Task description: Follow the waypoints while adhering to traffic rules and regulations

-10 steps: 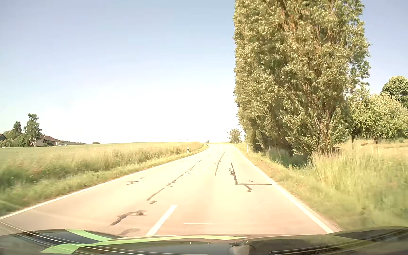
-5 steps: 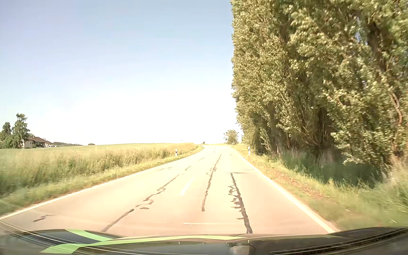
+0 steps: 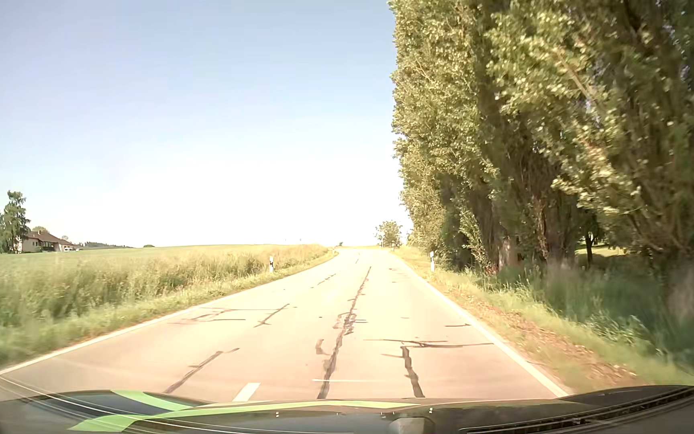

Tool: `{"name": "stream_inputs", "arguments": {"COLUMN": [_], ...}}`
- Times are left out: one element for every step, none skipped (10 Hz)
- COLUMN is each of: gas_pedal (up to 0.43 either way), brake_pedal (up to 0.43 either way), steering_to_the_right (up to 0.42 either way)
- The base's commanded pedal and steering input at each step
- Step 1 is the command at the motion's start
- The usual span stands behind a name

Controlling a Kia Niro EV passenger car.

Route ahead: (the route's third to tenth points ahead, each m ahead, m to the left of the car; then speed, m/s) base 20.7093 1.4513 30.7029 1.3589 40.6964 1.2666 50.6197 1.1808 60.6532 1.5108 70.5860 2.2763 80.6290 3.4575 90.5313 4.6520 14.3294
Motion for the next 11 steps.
{"name": "stream_inputs", "arguments": {"gas_pedal": [0.268, 0.248, 0.240, 0.228, 0.220, 0.209, 0.197, 0.177, 0.177, 0.169, 0.169], "brake_pedal": [0.000, 0.000, 0.000, 0.000, 0.000, 0.000, 0.000, 0.000, 0.000, 0.000, 0.000], "steering_to_the_right": [0.001, 0.001, 0.001, 0.001, 0.001, 0.001, 0.001, 0.001, 0.001, 0.001, 0.001]}}
